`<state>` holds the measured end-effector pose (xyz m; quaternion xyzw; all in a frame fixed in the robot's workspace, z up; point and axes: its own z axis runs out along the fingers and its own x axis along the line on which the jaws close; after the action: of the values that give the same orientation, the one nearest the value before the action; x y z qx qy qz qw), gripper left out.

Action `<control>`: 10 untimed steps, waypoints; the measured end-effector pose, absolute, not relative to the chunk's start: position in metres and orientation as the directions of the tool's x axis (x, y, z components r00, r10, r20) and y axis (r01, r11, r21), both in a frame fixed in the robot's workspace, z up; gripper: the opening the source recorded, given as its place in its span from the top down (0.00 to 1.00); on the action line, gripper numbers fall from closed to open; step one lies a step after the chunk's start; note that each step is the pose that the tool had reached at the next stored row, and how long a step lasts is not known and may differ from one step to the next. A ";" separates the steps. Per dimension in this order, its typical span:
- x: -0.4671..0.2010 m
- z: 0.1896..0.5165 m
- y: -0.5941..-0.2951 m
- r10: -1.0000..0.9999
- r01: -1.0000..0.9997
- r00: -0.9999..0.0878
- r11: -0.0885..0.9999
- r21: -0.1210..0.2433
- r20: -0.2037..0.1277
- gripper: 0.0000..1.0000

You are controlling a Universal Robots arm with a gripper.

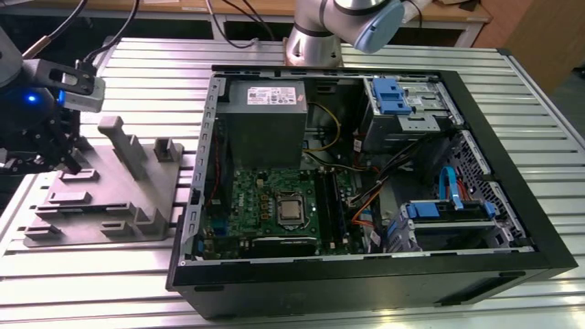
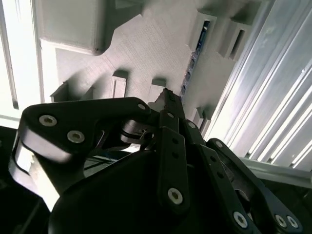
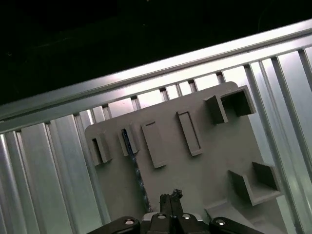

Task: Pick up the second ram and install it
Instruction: 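Pick up the second ram and move it above second insertion slot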

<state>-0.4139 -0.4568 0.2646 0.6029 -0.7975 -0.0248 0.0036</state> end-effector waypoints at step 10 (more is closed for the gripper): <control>-0.414 0.262 -0.457 -0.991 -0.991 -0.130 0.129 0.023 -0.028 0.90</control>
<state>-0.4139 -0.4569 0.2617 0.6597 -0.7513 -0.0181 -0.0029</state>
